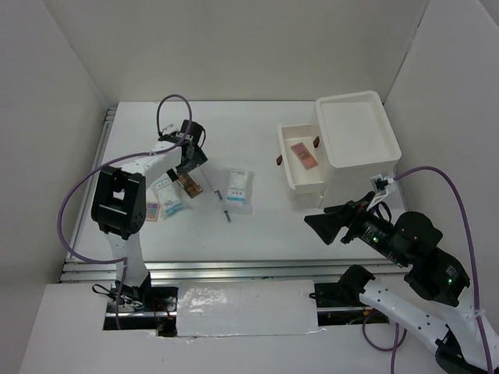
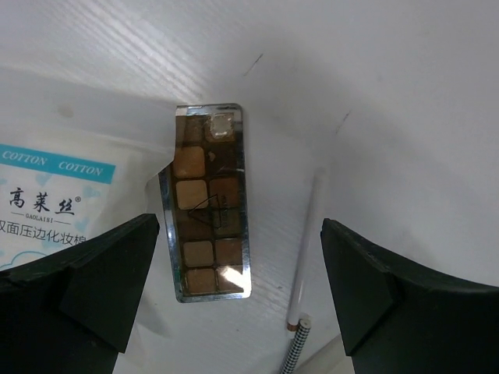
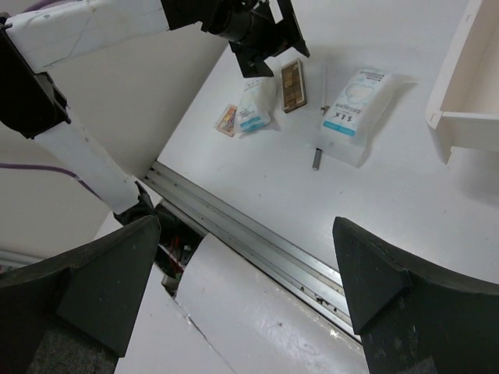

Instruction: Organize the makeup

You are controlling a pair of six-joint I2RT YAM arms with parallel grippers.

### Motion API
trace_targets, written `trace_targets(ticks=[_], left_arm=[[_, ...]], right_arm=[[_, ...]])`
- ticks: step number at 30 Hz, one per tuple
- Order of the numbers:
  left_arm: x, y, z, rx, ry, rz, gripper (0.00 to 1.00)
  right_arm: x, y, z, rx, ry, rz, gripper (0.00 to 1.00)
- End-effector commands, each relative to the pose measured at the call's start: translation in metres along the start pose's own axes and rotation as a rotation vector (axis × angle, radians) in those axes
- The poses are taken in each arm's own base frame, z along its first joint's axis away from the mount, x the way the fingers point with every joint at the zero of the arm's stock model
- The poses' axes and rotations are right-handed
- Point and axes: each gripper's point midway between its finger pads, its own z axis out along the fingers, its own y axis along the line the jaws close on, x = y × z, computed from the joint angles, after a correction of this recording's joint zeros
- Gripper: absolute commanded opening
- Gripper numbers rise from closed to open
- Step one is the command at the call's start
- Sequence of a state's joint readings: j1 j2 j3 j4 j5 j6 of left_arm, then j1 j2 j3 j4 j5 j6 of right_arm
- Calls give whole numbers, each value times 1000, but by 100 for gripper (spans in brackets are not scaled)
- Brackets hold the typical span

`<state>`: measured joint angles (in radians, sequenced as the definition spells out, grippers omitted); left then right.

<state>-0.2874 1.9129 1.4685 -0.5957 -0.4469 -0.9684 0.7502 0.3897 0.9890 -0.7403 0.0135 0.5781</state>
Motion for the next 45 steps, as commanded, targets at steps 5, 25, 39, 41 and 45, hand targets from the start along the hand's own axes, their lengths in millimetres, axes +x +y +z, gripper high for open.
trace_targets(ticks=[5, 25, 39, 41, 45], left_arm=[[22, 14, 4, 21, 21, -54, 99], [60, 26, 36, -12, 98, -26, 83], [73, 16, 23, 38, 98, 28, 32], [60, 8, 0, 74, 47, 24, 32], [38, -10, -44, 159, -32, 22, 31]], right_arm=[[-4, 5, 5, -31, -19, -20, 100], [-3, 5, 4, -33, -22, -17, 100], [-5, 5, 1, -29, -30, -22, 100], [-6, 5, 0, -28, -31, -25, 100], [-7, 5, 0, -28, -31, -28, 100]])
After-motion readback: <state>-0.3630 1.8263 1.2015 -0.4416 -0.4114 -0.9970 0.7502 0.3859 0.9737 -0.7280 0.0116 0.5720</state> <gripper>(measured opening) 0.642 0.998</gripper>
